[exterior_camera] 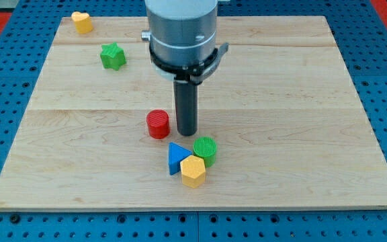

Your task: Slide the red circle closer to the blue triangle

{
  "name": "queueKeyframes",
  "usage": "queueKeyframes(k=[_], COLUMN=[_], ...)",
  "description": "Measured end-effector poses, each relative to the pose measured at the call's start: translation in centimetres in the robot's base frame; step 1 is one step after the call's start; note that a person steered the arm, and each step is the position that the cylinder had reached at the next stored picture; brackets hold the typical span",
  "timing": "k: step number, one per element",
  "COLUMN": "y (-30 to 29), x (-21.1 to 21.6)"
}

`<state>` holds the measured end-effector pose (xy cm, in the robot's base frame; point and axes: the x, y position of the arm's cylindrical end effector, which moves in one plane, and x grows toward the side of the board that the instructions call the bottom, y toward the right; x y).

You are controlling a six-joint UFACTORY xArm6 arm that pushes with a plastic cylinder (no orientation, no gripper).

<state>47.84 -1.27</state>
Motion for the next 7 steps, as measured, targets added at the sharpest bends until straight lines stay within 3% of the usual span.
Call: queueKeyframes(k=[2, 5, 7], y=[0.1, -7.0, -6.8], x=[-5.1, -3.7, -2.6])
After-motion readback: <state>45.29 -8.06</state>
